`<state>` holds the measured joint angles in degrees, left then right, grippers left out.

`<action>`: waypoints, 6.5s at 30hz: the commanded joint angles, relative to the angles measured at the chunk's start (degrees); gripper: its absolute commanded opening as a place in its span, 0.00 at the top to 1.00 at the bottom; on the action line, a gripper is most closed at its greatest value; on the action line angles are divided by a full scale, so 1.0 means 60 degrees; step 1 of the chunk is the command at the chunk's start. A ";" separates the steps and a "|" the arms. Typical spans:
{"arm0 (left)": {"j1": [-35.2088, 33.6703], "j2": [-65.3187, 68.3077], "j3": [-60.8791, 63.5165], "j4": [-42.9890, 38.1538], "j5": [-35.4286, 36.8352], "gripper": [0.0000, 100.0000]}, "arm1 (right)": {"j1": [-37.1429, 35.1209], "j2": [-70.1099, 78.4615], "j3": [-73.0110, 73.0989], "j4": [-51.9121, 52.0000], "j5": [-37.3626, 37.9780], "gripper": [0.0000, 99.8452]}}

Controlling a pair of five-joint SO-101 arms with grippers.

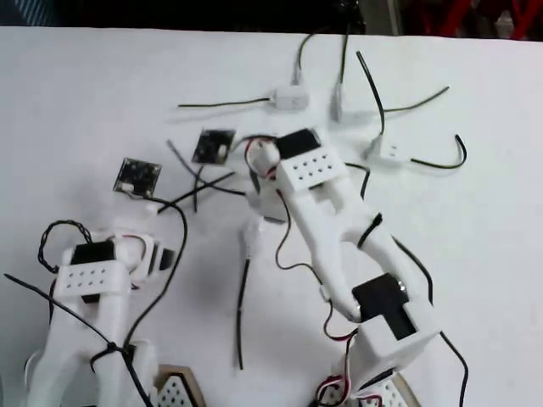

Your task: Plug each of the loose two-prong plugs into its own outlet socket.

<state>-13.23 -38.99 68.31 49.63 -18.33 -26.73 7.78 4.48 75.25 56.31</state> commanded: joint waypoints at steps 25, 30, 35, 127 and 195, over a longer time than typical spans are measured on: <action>-0.1502 -0.0300 -0.0205 -0.0586 0.0615 0.74 | -0.0916 -0.2293 0.1026 0.0579 -0.7062 0.83; -0.1590 -0.0300 -0.0190 -0.0703 0.0645 0.74 | -0.1853 -0.1619 0.1670 -0.0652 -0.8147 0.84; -0.1590 -0.0300 -0.0190 -0.0703 0.0615 0.74 | -0.2322 -0.0681 0.1949 -0.2205 -0.8220 0.89; -0.1531 -0.0300 -0.0161 -0.0703 0.0615 0.74 | 0.2015 0.0491 0.1978 0.1575 -0.0703 0.98; -0.1531 -0.0300 -0.0161 -0.0703 0.0601 0.74 | 0.1560 -0.1150 0.2110 0.2425 -0.0044 0.98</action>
<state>-22.20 -38.99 68.31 46.64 -15.16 -19.08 9.19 14.24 92.40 56.75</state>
